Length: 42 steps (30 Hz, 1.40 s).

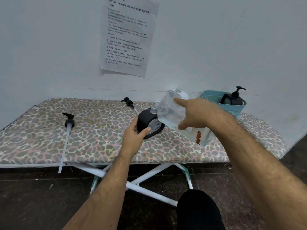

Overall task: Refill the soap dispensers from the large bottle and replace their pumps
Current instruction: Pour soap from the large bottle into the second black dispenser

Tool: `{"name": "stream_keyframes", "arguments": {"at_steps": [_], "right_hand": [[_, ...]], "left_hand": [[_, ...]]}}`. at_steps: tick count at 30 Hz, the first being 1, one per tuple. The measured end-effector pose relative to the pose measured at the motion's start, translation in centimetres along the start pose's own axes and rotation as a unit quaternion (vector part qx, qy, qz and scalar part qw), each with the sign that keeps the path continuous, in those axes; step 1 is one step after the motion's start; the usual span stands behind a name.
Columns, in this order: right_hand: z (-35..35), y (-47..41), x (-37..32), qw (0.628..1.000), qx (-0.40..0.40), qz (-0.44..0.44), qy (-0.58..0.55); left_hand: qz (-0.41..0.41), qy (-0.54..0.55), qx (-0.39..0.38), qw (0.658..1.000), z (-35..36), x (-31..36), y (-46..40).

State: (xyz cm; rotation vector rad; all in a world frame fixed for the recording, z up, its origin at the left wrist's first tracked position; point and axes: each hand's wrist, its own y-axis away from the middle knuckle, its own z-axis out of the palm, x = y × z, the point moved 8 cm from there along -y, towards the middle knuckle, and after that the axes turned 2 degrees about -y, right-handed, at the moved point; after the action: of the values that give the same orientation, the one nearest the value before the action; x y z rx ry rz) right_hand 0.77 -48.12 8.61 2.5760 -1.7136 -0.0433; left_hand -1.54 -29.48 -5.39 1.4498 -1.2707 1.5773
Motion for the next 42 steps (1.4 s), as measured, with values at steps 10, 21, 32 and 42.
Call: {"name": "stream_keyframes", "arguments": {"at_steps": [10, 21, 32, 42], "right_hand": [[-0.1, 0.05, -0.03, 1.0, -0.004, 0.003, 0.002], [-0.13, 0.27, -0.15, 1.0, -0.001, 0.003, -0.002], [-0.05, 0.1, -0.19, 1.0, 0.0, 0.002, -0.001], [-0.12, -0.01, -0.2, 1.0, -0.003, 0.001, 0.008]], "left_hand": [[0.001, -0.005, -0.001, 1.0, -0.03, -0.06, 0.0], [0.0, 0.0, -0.004, 1.0, -0.04, -0.43, -0.19], [-0.004, 0.001, -0.004, 1.0, -0.06, -0.63, -0.24], [-0.003, 0.005, -0.005, 1.0, -0.09, -0.77, -0.31]]}}
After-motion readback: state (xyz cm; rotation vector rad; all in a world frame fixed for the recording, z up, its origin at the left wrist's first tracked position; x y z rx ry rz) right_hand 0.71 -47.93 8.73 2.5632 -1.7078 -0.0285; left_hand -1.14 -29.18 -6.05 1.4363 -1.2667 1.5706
